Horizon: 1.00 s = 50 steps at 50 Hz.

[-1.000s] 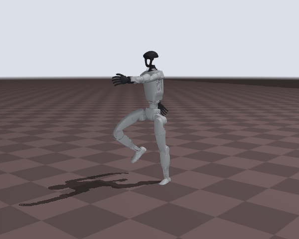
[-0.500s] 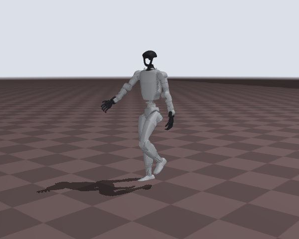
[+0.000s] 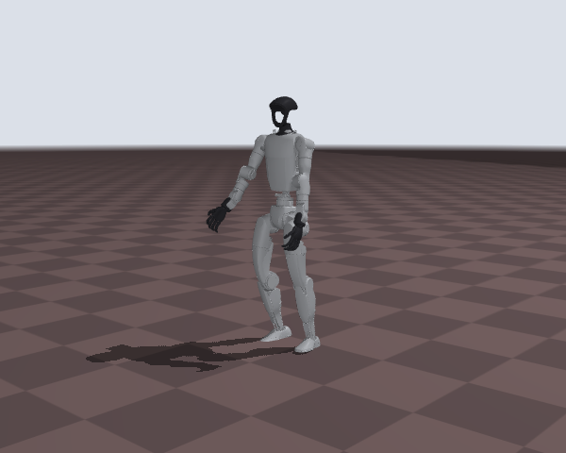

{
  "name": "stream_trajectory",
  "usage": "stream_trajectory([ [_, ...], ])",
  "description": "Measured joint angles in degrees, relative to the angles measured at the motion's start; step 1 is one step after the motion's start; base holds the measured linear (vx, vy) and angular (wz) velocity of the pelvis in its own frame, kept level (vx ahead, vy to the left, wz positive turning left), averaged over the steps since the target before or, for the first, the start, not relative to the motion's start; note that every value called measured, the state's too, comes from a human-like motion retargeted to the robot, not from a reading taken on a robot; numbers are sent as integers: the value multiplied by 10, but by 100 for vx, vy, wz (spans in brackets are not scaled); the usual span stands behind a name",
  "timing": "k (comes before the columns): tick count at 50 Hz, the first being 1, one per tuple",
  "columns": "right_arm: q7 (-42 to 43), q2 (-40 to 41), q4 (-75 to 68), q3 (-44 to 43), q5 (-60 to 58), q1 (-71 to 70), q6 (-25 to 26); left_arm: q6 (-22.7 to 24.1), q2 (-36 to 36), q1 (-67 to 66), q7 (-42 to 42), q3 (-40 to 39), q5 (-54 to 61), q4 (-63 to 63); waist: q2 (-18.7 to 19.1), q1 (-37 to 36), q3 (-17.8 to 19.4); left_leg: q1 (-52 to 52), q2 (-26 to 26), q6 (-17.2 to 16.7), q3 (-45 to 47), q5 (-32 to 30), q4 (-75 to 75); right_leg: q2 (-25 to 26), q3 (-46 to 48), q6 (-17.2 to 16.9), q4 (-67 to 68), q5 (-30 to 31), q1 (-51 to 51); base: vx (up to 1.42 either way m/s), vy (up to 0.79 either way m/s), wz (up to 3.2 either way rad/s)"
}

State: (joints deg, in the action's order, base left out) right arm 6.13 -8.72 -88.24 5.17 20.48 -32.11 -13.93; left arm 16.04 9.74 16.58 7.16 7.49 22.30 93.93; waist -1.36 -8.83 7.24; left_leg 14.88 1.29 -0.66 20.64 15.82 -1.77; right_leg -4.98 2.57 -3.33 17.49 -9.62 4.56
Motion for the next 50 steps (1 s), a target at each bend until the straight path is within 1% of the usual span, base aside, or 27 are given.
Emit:
stream_trajectory([
  [2,-55,-6,-38,16,-66,117,27,-17,9,130,14,-7,-44,-15,20,58,-29,-14,11,-27,-21,-28,61,-1,26,9,268,37,-176,-19,17,164],
  [3,-78,-9,-56,25,-87,174,42,-24,21,193,13,-4,-62,-27,25,85,-29,-19,17,-34,-38,-31,66,-9,35,4,380,74,-246,-12,10,162],
  [5,-121,-16,-82,41,-102,287,64,-34,52,321,3,12,-90,-49,30,138,-7,-9,29,-38,-72,-34,68,-33,50,-1,572,92,-342,-4,7,156],
  [7,-161,-23,-88,61,-93,394,79,-42,88,437,-7,37,-108,-70,29,171,18,5,33,-33,-88,-38,68,-72,61,19,729,43,-415,-1,8,96],
  [8,-179,-28,-88,71,-87,441,85,-47,107,490,-11,50,-111,-79,28,181,24,6,33,-27,-91,-41,68,-91,61,32,796,22,-453,-2,7,40],
  [10,-209,-41,-85,88,-74,525,92,-53,143,580,-15,77,-105,-93,31,196,27,0,34,-13,-92,-45,68,-109,57,52,900,0,-523,-1,6,1],
  [11,-222,-50,-85,90,-68,558,91,-52,159,616,-14,90,-99,-93,34,202,25,-3,38,-6,-91,-46,68,-105,57,59,931,-3,-546,1,4,-18],
  [13,-241,-69,-88,86,-58,612,89,-52,186,678,-9,115,-93,-86,41,211,20,-9,47,2,-86,-45,68,-87,58,65,974,-7,-578,3,0,-27],
  [15,-247,-83,-92,69,-51,649,93,-56,201,719,-5,132,-98,-70,44,212,11,-15,52,-2,-79,-46,68,-58,55,63,987,-11,-592,3,-3,-34],
  [17,-244,-89,-92,54,-46,661,98,-63,202,736,-2,139,-106,-55,42,202,-2,-23,50,-11,-72,-45,68,-36,50,60,971,-14,-589,2,-4,-40],
  [19,-239,-83,-92,50,-39,651,99,-65,190,724,1,133,-112,-47,39,187,-17,-31,44,-16,-67,-41,68,-29,46,57,927,-15,-565,1,-3,-30],
  [22,-228,-62,-92,61,-38,599,96,-59,153,649,7,104,-110,-55,34,166,-35,-40,33,-16,-69,-32,68,-28,48,39,792,7,-483,0,0,0],
  [23,-222,-54,-92,61,-45,570,96,-56,137,608,9,90,-109,-62,32,160,-37,-39,27,-16,-72,-30,68,-28,49,29,722,25,-441,3,-2,20],
  [25,-207,-43,-92,49,-68,499,98,-53,101,512,16,60,-113,-72,25,146,-39,-32,12,-16,-79,-28,68,-31,53,10,541,66,-334,6,-2,18],
  [27,-177,-38,-92,22,-82,405,97,-54,65,408,18,31,-126,-68,16,124,-29,-15,-5,-16,-78,-28,68,-30,63,-4,311,37,-188,9,-7,-14],
  [28,-155,-37,-92,9,-80,350,94,-52,49,356,16,21,-133,-61,10,106,-20,-5,-14,-14,-73,-29,68,-27,68,-11,191,-6,-109,7,-13,-69],
  [30,-104,-35,-92,-4,-54,231,79,-41,23,248,13,19,-146,-39,-12,51,-5,-6,-36,2,-47,-26,34,-28,56,-31,-24,-50,18,0,-21,-145],
  [32,-71,-32,-84,5,4,108,74,-45,7,130,35,38,-187,-7,-53,-17,1,-88,-46,18,-1,-16,-121,-59,23,-48,-160,-4,68,-13,-27,-188],
  [33,-63,-34,-78,4,26,45,80,-56,3,67,63,50,-197,6,-72,-40,-7,-180,-28,15,15,5,-272,-73,11,-50,-209,28,69,-19,-22,-122],
  [35,-34,-49,-54,-13,67,-70,71,-55,-3,-67,104,72,-152,21,-81,-63,-25,-363,31,17,7,51,-570,-75,-6,-56,-225,48,44,-17,-12,-50],
  [37,-4,-71,-24,-19,121,-181,38,-38,-3,-201,137,89,-81,18,-77,-75,-26,-490,85,41,-7,107,-794,-70,-13,-62,-225,51,34,-9,-3,-24],
  [38,8,-82,-12,-15,151,-236,21,-32,0,-263,157,96,-55,15,-76,-81,-25,-542,115,57,-7,126,-889,-68,-17,-59,-225,53,28,-7,-4,-21],
  [40,30,-105,4,2,208,-338,-11,-30,11,-375,194,109,-24,7,-78,-91,-23,-630,168,85,-11,141,-1040,-65,-22,-44,-225,56,16,-6,-6,-5],
  [42,47,-131,7,25,251,-422,-29,-41,29,-461,219,114,-16,0,-83,-94,-22,-699,188,104,-27,143,-1134,-63,-17,-31,-225,58,7,-3,-6,37],
  [45,61,-167,-5,55,283,-511,-34,-63,57,-548,237,105,-14,-4,-91,-88,-27,-764,168,121,-51,147,-1200,-63,4,-28,-225,58,0,1,-1,72],
  [48,67,-176,-14,72,283,-535,-35,-74,71,-577,238,96,-15,-6,-93,-72,-46,-777,125,116,-72,131,-1184,-60,24,-31,-225,54,-9,2,3,71],
  [50,64,-166,-15,73,278,-521,-38,-76,69,-565,237,96,-14,-11,-93,-56,-63,-759,100,107,-83,117,-1134,-56,34,-31,-225,51,-15,2,4,48],
])
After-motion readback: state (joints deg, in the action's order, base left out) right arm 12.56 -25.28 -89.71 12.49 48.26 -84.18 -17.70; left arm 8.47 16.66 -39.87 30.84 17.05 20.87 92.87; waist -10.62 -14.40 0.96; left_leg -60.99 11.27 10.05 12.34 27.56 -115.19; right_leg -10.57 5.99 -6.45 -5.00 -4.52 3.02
